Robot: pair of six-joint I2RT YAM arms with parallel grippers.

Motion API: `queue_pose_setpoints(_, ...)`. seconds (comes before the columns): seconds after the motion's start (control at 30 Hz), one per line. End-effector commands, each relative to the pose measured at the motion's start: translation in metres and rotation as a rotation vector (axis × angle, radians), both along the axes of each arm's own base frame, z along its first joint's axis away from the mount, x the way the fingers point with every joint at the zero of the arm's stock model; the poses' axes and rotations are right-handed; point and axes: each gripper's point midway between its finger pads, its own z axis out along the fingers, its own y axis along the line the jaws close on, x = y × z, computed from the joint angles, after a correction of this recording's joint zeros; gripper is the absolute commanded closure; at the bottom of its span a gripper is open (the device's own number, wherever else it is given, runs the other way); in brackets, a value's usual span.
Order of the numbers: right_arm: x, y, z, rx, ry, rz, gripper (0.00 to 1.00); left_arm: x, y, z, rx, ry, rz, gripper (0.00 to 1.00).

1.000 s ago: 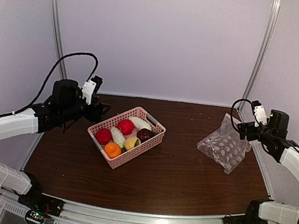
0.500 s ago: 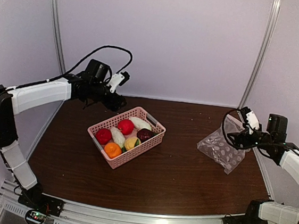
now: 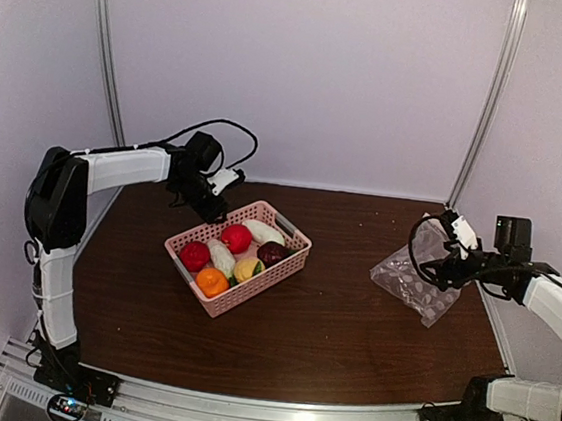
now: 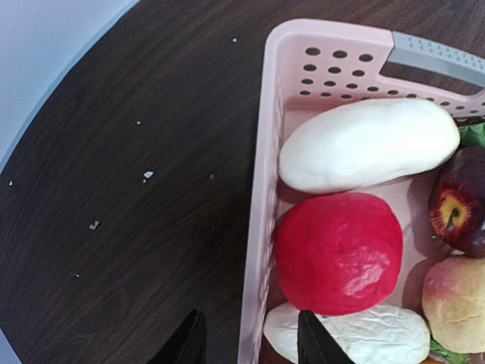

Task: Place the food in the zip-top bag and seal the zipper
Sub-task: Move the bin to the center of the board.

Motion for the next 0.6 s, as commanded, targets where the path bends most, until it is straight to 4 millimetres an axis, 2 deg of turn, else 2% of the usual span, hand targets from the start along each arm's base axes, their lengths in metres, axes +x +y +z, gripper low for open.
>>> queue_pose_setpoints(0.0,-0.001,0.003,0.001,-0.013,0.01,0.025,0.08,0.01,0.01,-0.008,0.018,0.018,0.02,0.62)
queue_pose_setpoints(0.27,0.001,-0.001,-0.001,-0.035,0.013,0.007,0.09,0.01,0.012,-0.016,-0.01,0.05,0.029,0.9)
queue_pose_setpoints(0.43,0.002,-0.005,-0.003,-0.052,0.012,-0.011,0.09,0.002,0.02,-0.02,0.001,0.069,0.066,1.0)
queue_pose_setpoints(0.57,0.004,-0.008,-0.003,-0.063,0.012,-0.03,0.09,-0.003,0.039,-0.014,0.013,0.064,0.165,1.0)
